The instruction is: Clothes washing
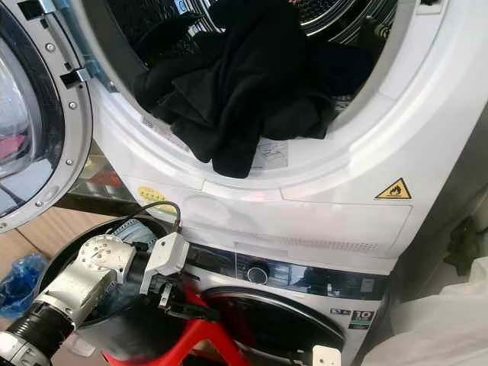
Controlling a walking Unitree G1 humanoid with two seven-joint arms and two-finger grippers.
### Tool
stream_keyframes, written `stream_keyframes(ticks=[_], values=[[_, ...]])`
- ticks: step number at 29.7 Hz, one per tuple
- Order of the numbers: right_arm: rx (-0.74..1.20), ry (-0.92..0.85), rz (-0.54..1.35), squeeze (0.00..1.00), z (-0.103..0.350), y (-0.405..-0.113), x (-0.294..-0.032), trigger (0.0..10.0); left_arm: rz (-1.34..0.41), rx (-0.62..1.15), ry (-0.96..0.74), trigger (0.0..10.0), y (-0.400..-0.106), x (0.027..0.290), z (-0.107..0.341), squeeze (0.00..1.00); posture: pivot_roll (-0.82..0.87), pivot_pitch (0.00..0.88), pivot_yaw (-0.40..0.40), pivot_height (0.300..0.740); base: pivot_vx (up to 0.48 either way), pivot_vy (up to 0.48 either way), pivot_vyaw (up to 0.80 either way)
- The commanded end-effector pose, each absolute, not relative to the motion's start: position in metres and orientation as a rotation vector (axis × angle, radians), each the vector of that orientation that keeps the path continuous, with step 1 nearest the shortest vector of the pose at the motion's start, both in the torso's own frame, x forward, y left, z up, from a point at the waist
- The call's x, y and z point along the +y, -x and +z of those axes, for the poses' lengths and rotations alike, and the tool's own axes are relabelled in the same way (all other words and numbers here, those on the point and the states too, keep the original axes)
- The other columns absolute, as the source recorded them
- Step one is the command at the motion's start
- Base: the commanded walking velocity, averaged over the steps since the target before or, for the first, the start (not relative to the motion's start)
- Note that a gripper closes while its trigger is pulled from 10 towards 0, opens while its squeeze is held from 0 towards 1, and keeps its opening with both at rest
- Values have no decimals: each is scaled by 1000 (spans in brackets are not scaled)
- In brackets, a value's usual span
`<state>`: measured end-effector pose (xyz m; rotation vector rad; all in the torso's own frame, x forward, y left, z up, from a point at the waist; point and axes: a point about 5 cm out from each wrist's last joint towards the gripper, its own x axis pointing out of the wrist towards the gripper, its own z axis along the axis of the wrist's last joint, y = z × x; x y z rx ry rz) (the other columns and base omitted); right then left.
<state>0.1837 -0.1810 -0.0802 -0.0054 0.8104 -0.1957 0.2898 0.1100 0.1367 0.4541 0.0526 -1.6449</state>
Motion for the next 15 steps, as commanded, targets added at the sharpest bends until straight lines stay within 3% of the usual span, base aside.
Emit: stream_keyframes(ticks=[1,6,9,12,13,15], values=[[813,-9,-174,0,-81,-183,-177,10000,-1702,204,-556,10000,-280,121,113,0,-55,39,164,740,0,0,0],[802,4,-181,0,-79,-185,-183,10000,-1707,370,-544,10000,-269,127,73,0,-58,42,164,740,0,0,0],[794,7,-179,0,-78,-187,-184,10000,-1698,407,-538,10000,-262,117,53,0,-59,45,165,740,0,0,0],[771,9,-168,0,-75,-193,-183,10000,-1628,443,-432,10000,-260,103,37,0,-69,46,164,740,0,0,0],[751,2,-166,0,-72,-198,-182,10000,-1533,471,-362,10000,-261,97,27,0,-71,47,162,740,0,0,0],[729,1,-157,0,-69,-203,-181,10000,-1467,519,-387,10000,-259,95,14,0,-72,57,158,740,0,0,0]])
